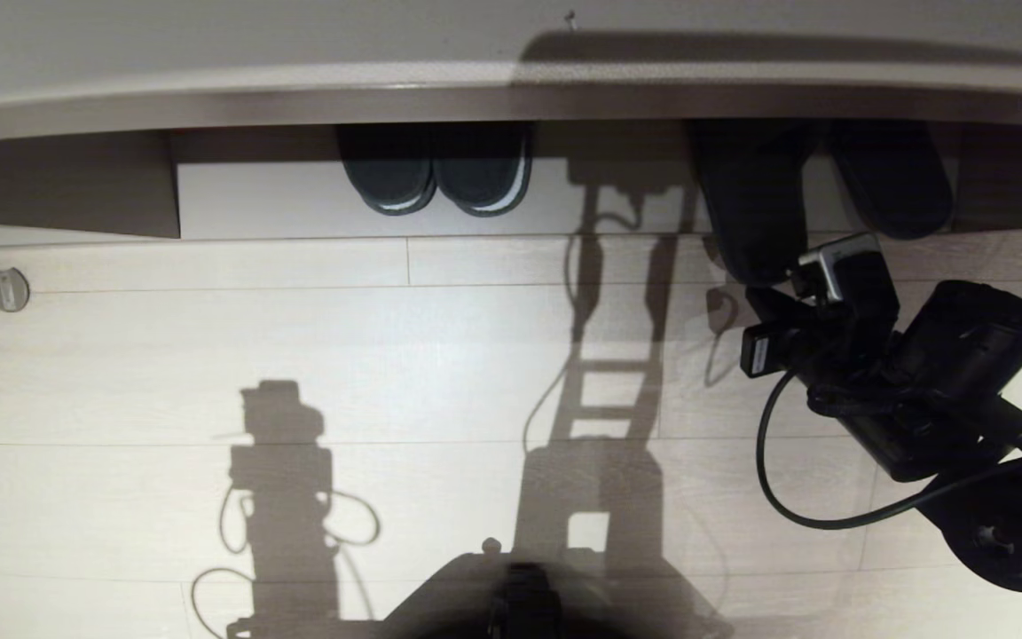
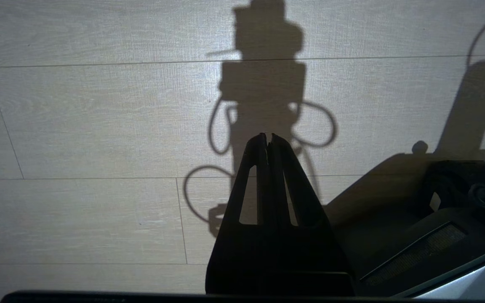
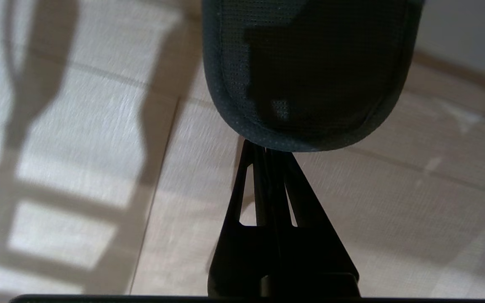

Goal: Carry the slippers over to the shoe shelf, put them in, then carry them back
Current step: Pick up the slippers in the shoe cabinet

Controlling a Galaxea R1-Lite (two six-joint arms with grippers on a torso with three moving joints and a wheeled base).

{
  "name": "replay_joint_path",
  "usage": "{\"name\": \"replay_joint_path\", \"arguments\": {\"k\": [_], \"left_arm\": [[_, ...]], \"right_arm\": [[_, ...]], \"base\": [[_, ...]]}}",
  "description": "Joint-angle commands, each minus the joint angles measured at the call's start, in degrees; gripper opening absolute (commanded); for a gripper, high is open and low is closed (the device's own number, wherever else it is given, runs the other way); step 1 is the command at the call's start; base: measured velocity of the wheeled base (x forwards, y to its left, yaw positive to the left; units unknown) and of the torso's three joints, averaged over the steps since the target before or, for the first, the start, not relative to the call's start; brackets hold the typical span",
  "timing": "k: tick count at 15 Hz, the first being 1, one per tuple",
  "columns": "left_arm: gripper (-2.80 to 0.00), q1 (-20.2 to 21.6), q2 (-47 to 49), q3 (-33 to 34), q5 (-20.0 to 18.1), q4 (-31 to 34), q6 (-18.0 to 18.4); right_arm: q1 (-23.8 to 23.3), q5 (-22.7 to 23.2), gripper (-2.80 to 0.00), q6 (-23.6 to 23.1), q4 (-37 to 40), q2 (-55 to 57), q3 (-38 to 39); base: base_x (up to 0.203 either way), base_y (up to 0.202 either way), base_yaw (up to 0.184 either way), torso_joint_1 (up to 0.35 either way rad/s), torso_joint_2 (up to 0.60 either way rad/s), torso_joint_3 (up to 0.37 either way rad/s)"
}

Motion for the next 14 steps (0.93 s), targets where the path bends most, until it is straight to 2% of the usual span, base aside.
{"name": "replay_joint_path", "arguments": {"k": [1, 8, 14], "left_arm": [[-2.8, 0.01, 0.05, 0.0, 0.02, 0.01, -0.02], [-2.8, 0.01, 0.05, 0.0, 0.02, 0.01, -0.02], [-2.8, 0.01, 0.05, 0.0, 0.02, 0.01, -0.02]], "right_arm": [[-0.2, -0.08, -2.8, -0.13, -0.33, 0.05, -0.61], [-1.61, -0.08, -2.8, -0.13, 3.19, -0.47, -4.62], [-1.46, 0.02, -2.8, -0.04, 3.01, -5.5, 2.08]], "base": [[0.0, 0.0, 0.0, 0.0, 0.0, 0.0], [0.0, 0.0, 0.0, 0.0, 0.0, 0.0], [0.0, 0.0, 0.0, 0.0, 0.0, 0.0]]}}
